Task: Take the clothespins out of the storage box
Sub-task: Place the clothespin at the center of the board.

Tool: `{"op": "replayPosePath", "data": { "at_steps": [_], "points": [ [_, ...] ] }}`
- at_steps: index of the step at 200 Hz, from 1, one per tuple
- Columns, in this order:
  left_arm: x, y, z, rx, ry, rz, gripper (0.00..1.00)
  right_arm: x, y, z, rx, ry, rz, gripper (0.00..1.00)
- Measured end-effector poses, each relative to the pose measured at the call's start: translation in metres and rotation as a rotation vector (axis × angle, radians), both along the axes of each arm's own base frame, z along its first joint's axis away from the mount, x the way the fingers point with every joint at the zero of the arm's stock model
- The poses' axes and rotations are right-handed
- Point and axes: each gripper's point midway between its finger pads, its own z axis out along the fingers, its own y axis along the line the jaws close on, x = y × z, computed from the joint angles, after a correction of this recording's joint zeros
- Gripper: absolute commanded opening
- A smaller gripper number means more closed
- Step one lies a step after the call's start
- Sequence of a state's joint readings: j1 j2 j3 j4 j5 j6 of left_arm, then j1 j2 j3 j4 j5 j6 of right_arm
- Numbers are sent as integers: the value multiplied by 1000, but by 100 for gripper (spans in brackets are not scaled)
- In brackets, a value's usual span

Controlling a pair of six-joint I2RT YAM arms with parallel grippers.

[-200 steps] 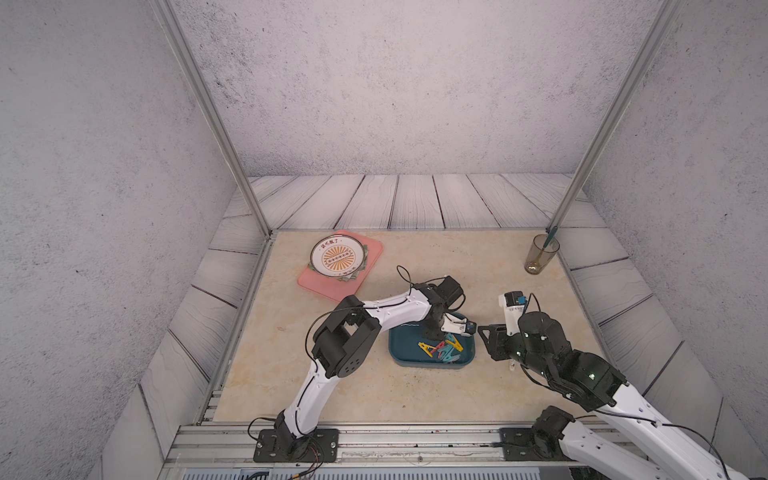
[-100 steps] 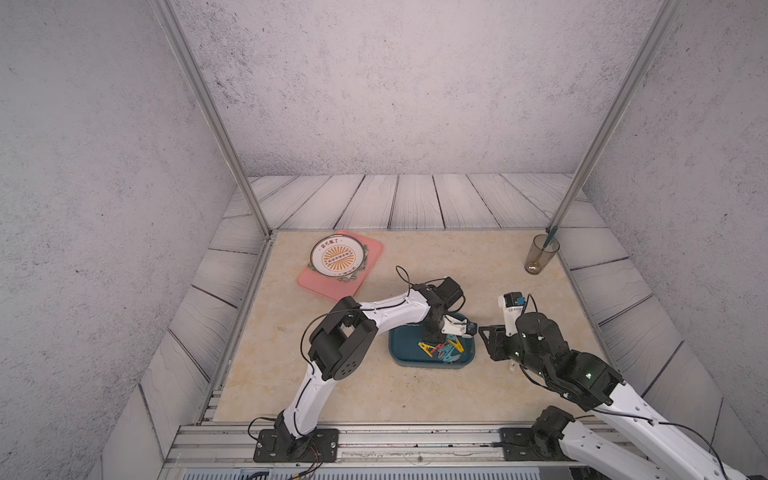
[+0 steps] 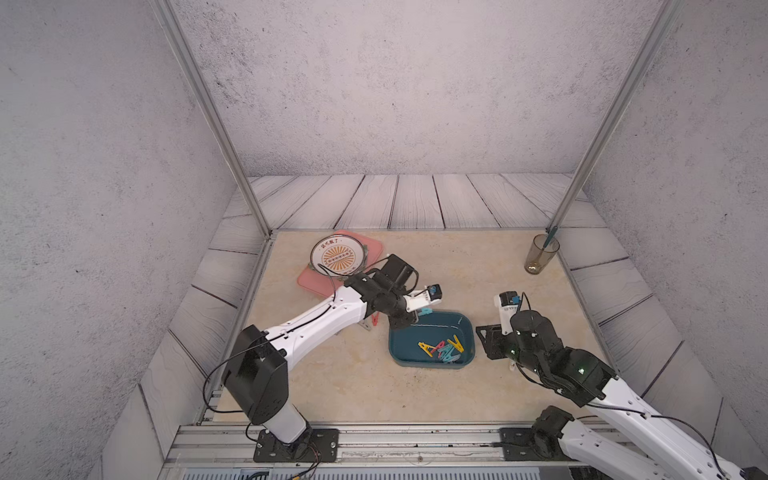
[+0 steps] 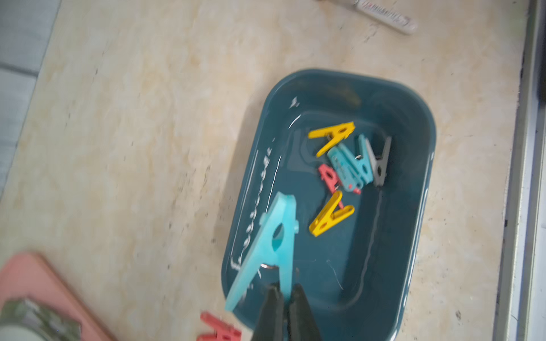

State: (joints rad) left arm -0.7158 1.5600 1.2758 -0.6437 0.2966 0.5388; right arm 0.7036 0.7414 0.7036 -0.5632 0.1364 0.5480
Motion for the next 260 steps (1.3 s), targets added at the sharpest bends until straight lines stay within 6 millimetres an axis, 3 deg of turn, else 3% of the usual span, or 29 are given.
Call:
{"op": "replayPosePath", "data": {
  "at_steps": [34, 59, 108, 152, 217, 260],
  "points": [
    [5, 72, -20, 30, 55, 184, 3, 1, 12, -19, -40, 86, 45, 35],
    [-2, 123, -42, 87, 78, 299, 4, 1, 22, -26, -69, 150, 84, 35],
    [-22, 186, -103, 242, 168, 430, 4, -5, 35, -35, -93, 247, 153, 35],
    [-28, 201, -131, 303, 196, 466, 11, -1, 46, -38, -113, 289, 179, 35],
    [-22, 211, -142, 366, 174, 469, 29, 31, 70, -75, -233, 355, 206, 38],
    [-20, 211, -129, 385, 163, 424, 36, 62, 76, -93, -346, 372, 160, 37]
  ]
}}
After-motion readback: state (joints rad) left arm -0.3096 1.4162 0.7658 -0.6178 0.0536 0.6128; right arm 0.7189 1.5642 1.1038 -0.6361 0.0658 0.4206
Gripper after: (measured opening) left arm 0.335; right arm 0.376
